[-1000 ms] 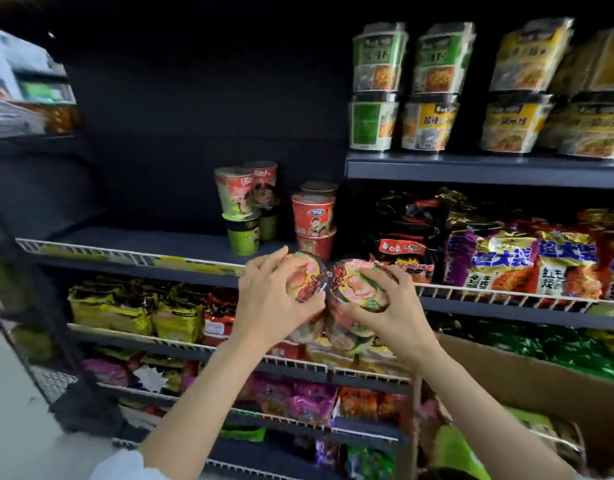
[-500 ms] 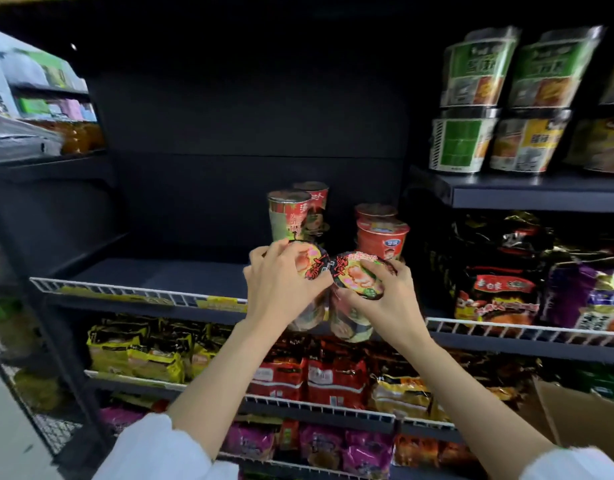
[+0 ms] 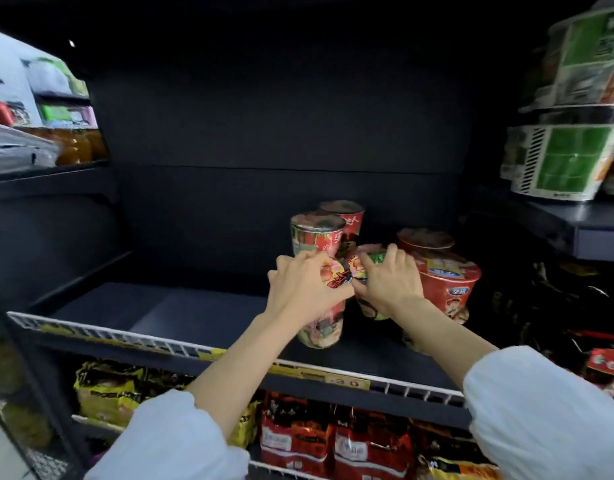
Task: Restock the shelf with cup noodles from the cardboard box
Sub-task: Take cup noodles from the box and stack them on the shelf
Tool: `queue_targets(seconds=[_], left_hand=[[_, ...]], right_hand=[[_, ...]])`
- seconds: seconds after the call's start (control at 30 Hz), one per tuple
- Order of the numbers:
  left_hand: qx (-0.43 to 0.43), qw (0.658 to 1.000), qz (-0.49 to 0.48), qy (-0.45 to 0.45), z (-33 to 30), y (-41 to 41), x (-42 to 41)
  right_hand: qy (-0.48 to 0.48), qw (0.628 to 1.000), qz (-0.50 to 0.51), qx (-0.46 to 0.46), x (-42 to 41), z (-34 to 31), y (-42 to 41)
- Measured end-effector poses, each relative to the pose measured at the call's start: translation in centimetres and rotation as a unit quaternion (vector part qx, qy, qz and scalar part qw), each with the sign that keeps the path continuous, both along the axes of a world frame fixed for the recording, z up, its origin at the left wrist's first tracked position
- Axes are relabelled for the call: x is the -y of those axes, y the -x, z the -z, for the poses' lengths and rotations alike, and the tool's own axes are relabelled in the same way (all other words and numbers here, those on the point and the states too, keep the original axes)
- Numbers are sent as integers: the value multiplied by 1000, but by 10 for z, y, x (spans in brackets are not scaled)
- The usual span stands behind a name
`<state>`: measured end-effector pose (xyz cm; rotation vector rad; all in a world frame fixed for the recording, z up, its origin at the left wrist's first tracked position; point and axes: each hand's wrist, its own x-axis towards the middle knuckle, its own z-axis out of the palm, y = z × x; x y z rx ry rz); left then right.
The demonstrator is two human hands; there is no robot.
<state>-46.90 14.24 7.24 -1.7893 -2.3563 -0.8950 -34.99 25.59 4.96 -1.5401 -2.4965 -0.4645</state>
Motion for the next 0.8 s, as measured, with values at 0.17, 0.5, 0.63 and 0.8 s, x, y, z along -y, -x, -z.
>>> queue_targets(seconds=[0.17, 0.5, 0.63, 0.8], left_hand=[[1, 1000, 10, 22, 10, 12, -15], [-19, 999, 41, 31, 15, 24, -23], [-17, 998, 44, 46, 20, 27, -23], [-11, 997, 54, 60, 18, 29, -20]], right_hand=[[-1, 998, 2, 66, -27, 13, 12], [98, 994, 31, 37, -29, 35, 27], [77, 997, 2, 9, -39, 41, 18], [77, 996, -39, 14, -45, 43, 13]])
